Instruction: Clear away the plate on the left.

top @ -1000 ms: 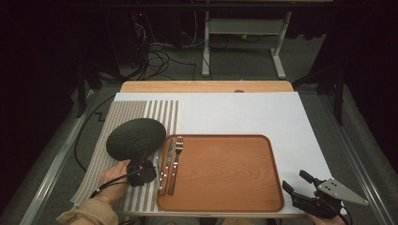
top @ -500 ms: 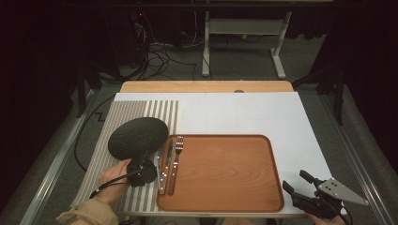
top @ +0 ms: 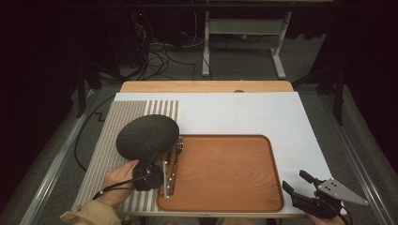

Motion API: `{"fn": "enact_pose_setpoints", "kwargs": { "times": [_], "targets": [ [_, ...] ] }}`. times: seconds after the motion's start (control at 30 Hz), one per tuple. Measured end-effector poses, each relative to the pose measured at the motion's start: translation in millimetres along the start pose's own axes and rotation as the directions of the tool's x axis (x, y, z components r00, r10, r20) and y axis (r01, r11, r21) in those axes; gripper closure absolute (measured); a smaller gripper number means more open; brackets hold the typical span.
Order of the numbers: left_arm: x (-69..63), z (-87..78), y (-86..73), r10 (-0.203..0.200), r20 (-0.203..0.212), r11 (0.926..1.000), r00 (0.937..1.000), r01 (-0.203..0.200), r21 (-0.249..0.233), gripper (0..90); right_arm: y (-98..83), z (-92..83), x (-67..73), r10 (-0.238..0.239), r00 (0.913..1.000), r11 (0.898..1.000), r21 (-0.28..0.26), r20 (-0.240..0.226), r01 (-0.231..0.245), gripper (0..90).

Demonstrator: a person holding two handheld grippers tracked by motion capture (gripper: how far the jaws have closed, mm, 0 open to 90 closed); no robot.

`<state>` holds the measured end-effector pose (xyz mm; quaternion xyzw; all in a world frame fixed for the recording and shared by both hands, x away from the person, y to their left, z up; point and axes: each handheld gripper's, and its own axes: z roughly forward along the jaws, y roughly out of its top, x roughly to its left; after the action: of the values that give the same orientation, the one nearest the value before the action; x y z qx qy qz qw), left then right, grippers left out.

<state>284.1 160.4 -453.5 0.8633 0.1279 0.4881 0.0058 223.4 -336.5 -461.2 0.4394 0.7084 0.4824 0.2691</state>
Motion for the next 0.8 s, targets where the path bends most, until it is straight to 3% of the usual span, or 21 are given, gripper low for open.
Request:
{"fn": "enact_pose_setpoints", "kwargs": {
  "times": [0.37, 0.8],
  "targets": [
    [-0.5, -20.7, 14.1, 0.038, -0.030, 0.9967, 0.9988, -0.041, -0.071, 80.1, 0.2, -0.1, 0.6, -0.001, 1.0000, 1.000, -0.001, 0.002, 0.001, 24.6],
    [-7.3, -32.3, 30.2, 0.073, -0.040, 0.9888, 0.9966, -0.077, -0.128, 79.9, 0.3, -0.4, 0.6, 0.003, 1.0000, 1.000, -0.004, -0.002, -0.003, 24.8]
  ]
}}
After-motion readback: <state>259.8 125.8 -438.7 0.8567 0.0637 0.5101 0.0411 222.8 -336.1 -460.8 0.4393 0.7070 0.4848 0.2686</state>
